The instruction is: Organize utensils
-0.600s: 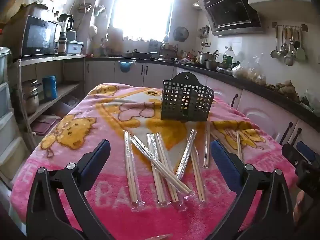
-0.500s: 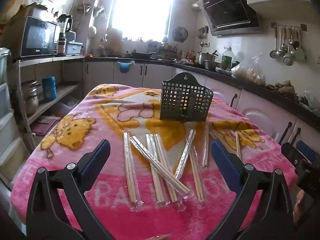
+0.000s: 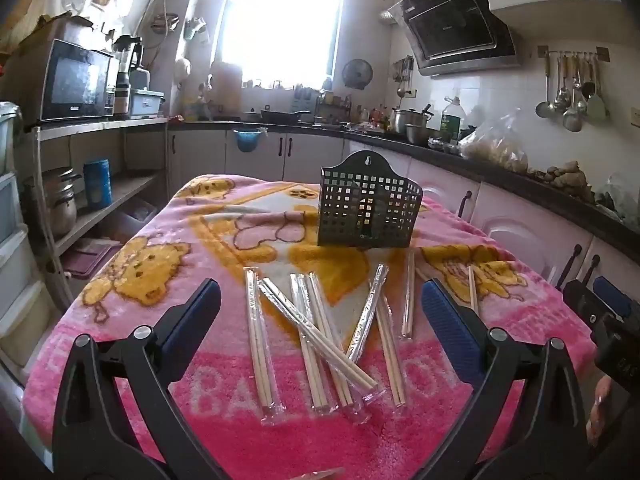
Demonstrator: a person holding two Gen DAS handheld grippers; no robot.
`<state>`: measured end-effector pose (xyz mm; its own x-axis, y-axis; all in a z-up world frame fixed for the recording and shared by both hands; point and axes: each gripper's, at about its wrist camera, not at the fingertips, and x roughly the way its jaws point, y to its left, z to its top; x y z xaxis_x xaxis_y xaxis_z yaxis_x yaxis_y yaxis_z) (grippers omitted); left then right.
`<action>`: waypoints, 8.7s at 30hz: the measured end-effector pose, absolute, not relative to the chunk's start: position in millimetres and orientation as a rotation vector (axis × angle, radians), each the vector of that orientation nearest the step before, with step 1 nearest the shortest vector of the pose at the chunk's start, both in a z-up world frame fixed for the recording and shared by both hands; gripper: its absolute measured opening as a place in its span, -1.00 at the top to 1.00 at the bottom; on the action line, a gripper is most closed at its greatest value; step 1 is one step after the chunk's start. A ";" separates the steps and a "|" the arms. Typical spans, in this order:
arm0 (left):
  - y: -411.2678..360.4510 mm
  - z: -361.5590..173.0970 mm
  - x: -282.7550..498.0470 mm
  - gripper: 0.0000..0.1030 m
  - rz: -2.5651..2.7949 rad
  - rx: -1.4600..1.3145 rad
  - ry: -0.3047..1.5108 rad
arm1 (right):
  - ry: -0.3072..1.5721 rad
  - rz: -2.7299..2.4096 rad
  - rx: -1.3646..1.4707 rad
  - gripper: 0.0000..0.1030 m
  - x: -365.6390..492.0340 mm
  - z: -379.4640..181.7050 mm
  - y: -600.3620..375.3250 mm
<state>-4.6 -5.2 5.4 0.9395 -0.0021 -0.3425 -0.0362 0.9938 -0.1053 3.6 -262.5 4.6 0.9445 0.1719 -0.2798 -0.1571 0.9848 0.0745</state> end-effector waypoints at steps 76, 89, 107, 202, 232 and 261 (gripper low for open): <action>48.2 -13.3 29.6 -0.78 0.097 -0.158 0.504 | 0.392 0.294 -0.026 -0.88 52.5 -2.4 -221.6; 67.0 -27.2 69.9 -0.78 0.065 -0.122 0.661 | 0.495 0.346 -0.079 -0.88 98.6 -5.2 -196.2; 92.6 -39.7 143.2 -0.33 -0.056 -0.224 0.823 | 0.748 0.310 0.022 -0.54 208.1 -24.0 -200.2; 34.3 184.2 343.0 0.98 -0.158 -0.195 0.277 | 0.168 0.327 0.237 0.89 359.6 145.4 -240.9; 50.6 95.7 332.1 0.97 -0.130 -0.210 0.319 | 0.136 0.183 0.228 0.88 379.9 65.9 -215.9; 73.1 78.4 273.7 -0.14 -0.107 -0.272 0.439 | 0.330 0.319 0.244 -0.05 312.7 60.6 -239.0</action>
<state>273.7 73.1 78.4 0.9003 -0.1605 -0.4045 0.0440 0.9583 -0.2823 312.7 -239.0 60.6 0.8972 0.3438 -0.2771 -0.2653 0.9214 0.2841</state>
